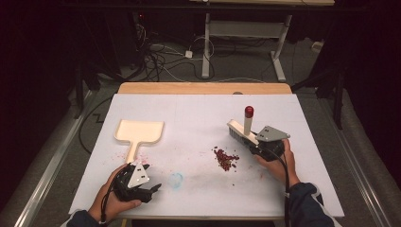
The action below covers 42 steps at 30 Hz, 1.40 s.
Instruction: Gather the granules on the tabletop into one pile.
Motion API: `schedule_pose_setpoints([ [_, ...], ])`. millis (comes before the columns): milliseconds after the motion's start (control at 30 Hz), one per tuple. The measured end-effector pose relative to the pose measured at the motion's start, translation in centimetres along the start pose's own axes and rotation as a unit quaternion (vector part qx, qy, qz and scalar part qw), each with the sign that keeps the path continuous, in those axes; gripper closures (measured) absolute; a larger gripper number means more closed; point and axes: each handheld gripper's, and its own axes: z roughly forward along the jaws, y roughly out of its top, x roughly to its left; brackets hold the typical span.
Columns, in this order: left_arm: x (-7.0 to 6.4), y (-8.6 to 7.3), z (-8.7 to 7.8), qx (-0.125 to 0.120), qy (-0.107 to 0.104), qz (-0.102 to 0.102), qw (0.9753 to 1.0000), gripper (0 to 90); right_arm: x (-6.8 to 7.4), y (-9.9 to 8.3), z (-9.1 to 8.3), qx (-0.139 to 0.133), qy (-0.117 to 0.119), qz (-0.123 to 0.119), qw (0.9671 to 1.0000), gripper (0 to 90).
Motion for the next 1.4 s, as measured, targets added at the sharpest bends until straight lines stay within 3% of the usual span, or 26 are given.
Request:
schedule_pose_setpoints([
  [33,0.0,0.0,0.0,0.000,0.000,-0.001,1.0000,22.8,0.2,0.0,0.1,-0.003,0.004,0.002,1.0000,67.5],
  [100,0.0,0.0,0.0,0.000,0.000,0.000,1.0000,22.8,1.2,0.3,0.1,0.002,0.004,-0.015,0.9999,67.5],
  [167,0.0,0.0,0.0,0.000,0.001,0.000,1.0000,22.8,2.4,0.6,0.2,0.004,0.023,-0.016,0.9996,67.4],
  [300,0.0,0.0,-0.1,0.000,0.000,0.001,1.0000,22.8,5.0,1.6,0.4,0.017,0.039,-0.051,0.9977,67.1],
  [433,0.0,-0.1,-0.1,-0.001,0.000,0.002,1.0000,22.8,6.3,2.0,0.4,0.018,0.041,-0.062,0.9971,67.1],
  [633,0.0,0.0,-0.1,-0.001,0.000,0.003,1.0000,22.8,6.6,2.7,0.1,0.009,0.034,-0.039,0.9986,67.4],
  [800,0.0,-0.1,-0.2,-0.001,0.002,0.002,1.0000,22.8,6.2,3.0,-0.9,0.000,0.017,-0.037,0.9992,67.4],
  [900,0.0,-0.1,-0.2,-0.002,0.002,0.002,1.0000,22.8,5.6,3.2,-2.5,-0.026,0.033,-0.027,0.9988,67.3],
  [933,0.0,-0.1,-0.2,-0.002,0.003,0.002,1.0000,22.8,5.4,3.1,-3.1,-0.039,0.050,-0.025,0.9977,67.3],
  [1000,0.0,-0.1,-0.3,-0.002,0.003,0.003,1.0000,22.8,5.2,2.9,-4.5,-0.060,0.091,-0.028,0.9937,67.3],
  [1033,0.0,-0.1,-0.3,-0.002,0.004,0.003,1.0000,22.8,5.2,2.7,-5.1,-0.072,0.121,-0.029,0.9896,67.2],
  [1167,-0.1,-0.1,-0.3,-0.002,0.003,0.004,1.0000,22.8,5.8,1.8,-7.3,-0.098,0.219,-0.038,0.9700,67.2],
  [1233,0.0,-0.1,-0.4,-0.007,0.000,0.000,1.0000,22.8,6.2,1.3,-7.8,-0.108,0.263,-0.045,0.9576,67.1],
  [1300,0.2,-0.1,-0.6,-0.014,-0.001,-0.008,0.9999,22.8,6.7,0.7,-7.6,-0.101,0.307,-0.043,0.9454,67.1],
  [1400,0.5,-0.1,-0.7,-0.021,0.001,-0.015,0.9997,22.8,7.2,-0.3,-6.3,-0.079,0.336,-0.046,0.9375,67.1],
])
